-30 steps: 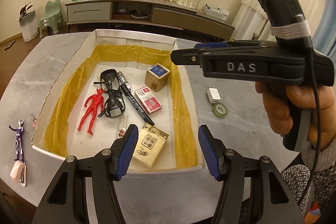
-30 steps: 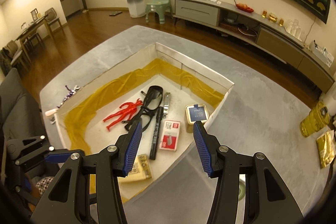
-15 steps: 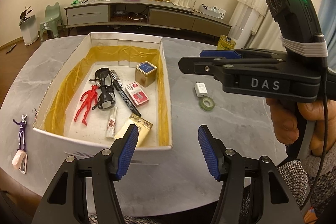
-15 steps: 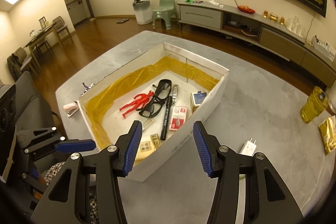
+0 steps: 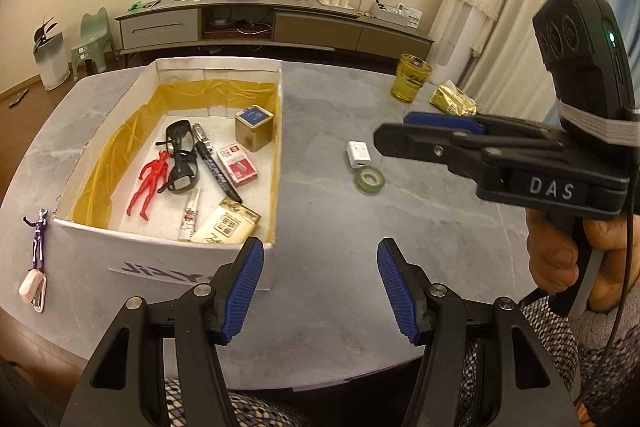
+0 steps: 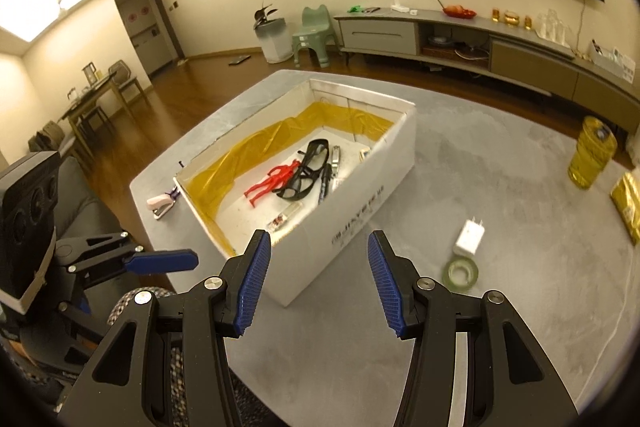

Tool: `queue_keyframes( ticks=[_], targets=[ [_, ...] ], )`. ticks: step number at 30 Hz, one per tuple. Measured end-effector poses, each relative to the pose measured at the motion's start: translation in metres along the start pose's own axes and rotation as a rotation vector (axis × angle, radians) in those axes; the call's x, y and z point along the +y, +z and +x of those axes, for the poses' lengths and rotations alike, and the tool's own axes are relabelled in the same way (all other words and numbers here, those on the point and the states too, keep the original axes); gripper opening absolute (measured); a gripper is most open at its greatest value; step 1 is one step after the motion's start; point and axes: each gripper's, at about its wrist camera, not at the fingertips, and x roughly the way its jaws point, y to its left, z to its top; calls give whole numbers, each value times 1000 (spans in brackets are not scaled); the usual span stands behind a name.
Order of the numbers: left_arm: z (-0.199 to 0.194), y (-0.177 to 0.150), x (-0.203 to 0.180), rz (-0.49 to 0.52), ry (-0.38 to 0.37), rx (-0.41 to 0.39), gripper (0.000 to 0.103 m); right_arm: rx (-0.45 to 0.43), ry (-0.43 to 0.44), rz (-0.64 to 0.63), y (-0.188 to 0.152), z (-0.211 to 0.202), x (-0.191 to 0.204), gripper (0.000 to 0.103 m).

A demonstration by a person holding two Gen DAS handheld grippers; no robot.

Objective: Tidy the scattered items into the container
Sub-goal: 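Move both open tools back toward the charger plug and tape roll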

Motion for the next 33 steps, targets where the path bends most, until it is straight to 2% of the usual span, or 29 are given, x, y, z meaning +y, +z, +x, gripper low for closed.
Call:
queue_keyframes(
  ticks=[8,17,21,28,32,33],
  targets=[
    [11,-3,-31,41,-21,20,61,-8,-9,105,-38,-19,-35,54],
    [41,5,-63,97,-28,51,61,10,-79,256,-79,-17,-97,54],
    [59,20,-71,109,-26,49,61,28,-107,295,-90,-8,-117,54],
    [104,59,-80,124,1,39,61,72,-163,282,-96,20,-135,54],
    [143,79,-79,103,9,62,61,70,-198,255,-87,35,-142,41],
    [154,84,-78,91,12,71,61,72,-200,252,-84,41,-145,40]
  ],
)
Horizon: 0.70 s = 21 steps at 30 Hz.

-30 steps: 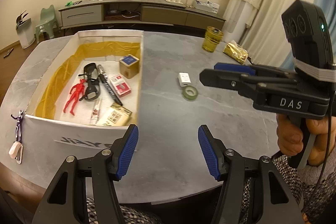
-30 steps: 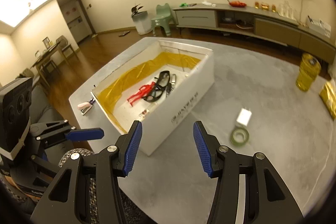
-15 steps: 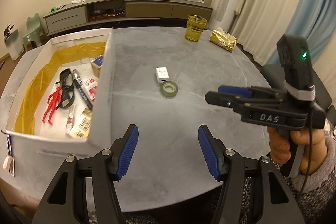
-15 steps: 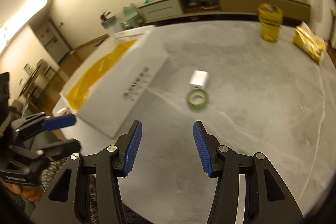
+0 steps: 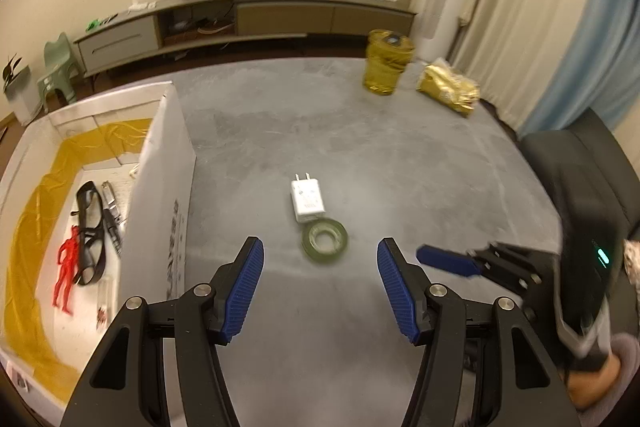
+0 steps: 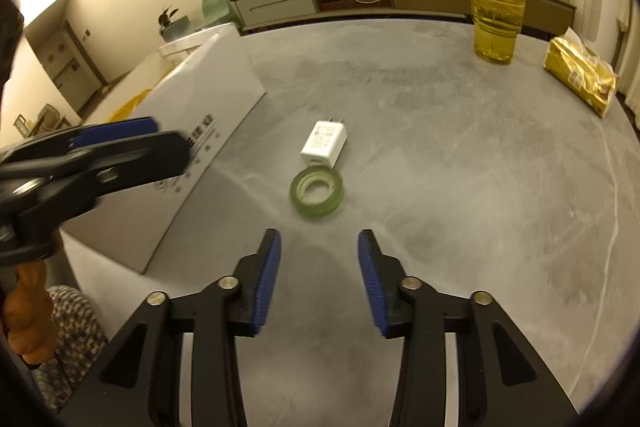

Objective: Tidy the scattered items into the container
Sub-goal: 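Move both open tools back toward the charger plug and tape roll, then grasp the white charger plug with left tool while right tool grasps the green tape roll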

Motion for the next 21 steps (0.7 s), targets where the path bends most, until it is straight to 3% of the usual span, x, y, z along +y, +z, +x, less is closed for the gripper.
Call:
queue_keyframes(
  ticks=[12,18,19,20,21],
  targets=[
    [100,29,18,-94,-28,106,61,18,17,-49,28,58,-6,40],
    [136,30,15,-59,-5,138,61,51,-41,-99,23,80,-6,40],
    [141,29,15,-52,-2,146,61,54,-37,-98,23,79,-7,38],
    [146,28,15,-46,6,151,60,53,-35,-99,23,78,-8,26],
    [149,26,15,-38,16,149,60,51,-39,-103,23,76,-8,23]
  ],
)
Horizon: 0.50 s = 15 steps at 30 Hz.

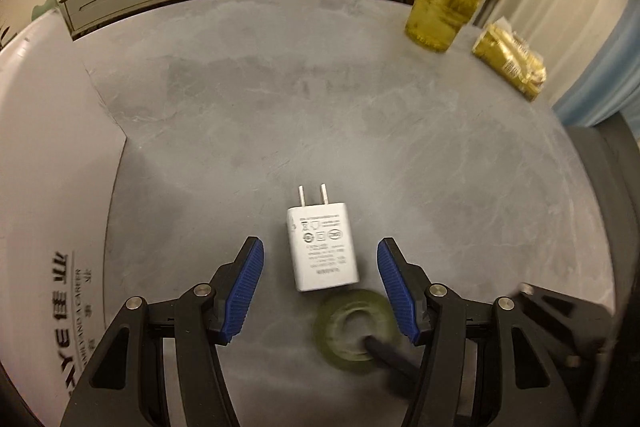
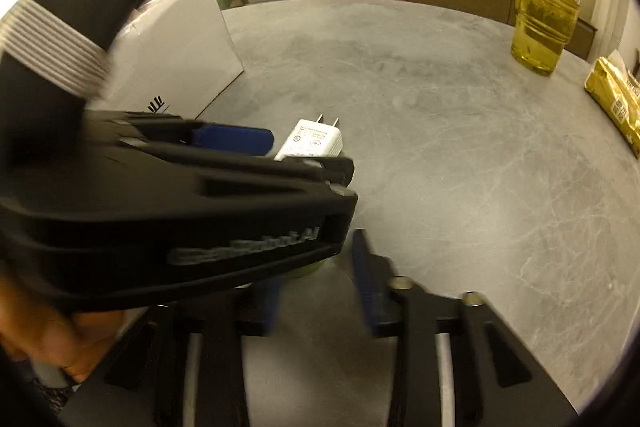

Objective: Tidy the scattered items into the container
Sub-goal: 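Grasp the white charger plug with left tool while right tool grasps the green tape roll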

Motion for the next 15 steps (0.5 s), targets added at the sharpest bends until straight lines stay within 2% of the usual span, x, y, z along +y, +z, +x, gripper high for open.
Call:
queue_keyframes(
  ticks=[3,6,7,8,11,13,15],
  targets=[
    [4,-2,-2,42,35,-37,60,-2,-2,1,-1,-1,-1,21],
    [6,-2,-1,51,36,-46,59,1,21,27,-1,-2,-6,21],
    [7,-1,-1,53,36,-45,58,-2,20,30,0,-2,-7,21],
    [7,0,0,55,39,-45,56,-7,14,30,0,-1,-7,26],
    [9,1,0,71,62,-52,45,-13,-6,28,2,2,-9,31],
    [7,0,1,87,85,-62,32,-14,-11,12,3,3,-7,31],
    [6,-1,3,89,82,-69,32,-16,-24,-8,3,5,-4,29]
  ],
)
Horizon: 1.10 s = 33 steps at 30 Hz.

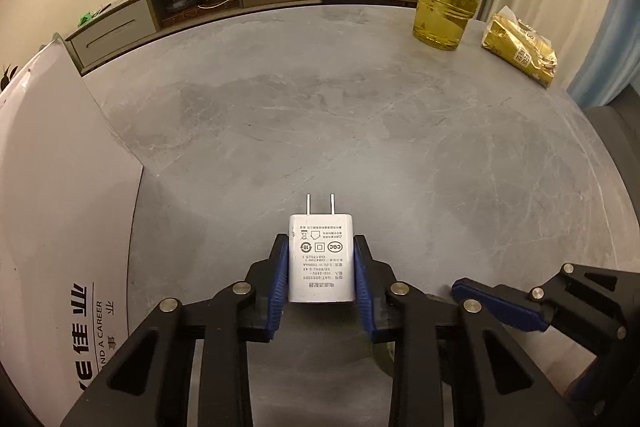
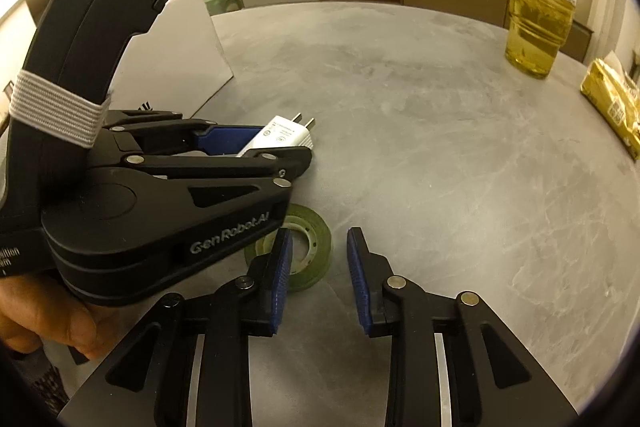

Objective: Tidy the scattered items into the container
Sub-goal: 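Grasp the white charger plug with left tool while right tool grasps the green tape roll, then carry the charger plug and tape roll over the white box with both tools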

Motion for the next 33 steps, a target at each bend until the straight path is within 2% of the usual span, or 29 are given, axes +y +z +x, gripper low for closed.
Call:
queue_keyframes(
  ticks=[2,6,14,24,33],
  targets=[
    [-2,-2,1,2,6,-4,32,6,-31,-22,-1,-1,3,16],
    [-7,-7,2,3,13,-12,32,14,-39,-7,-2,-5,-2,14],
    [-34,-22,9,-42,-28,-39,32,-5,-11,62,0,-20,-16,14],
    [-77,-48,0,-50,-64,-53,32,-30,18,70,-13,-42,-6,14],
    [-106,-68,0,-65,-54,-60,32,-71,25,92,-19,-65,-6,14]
  ],
)
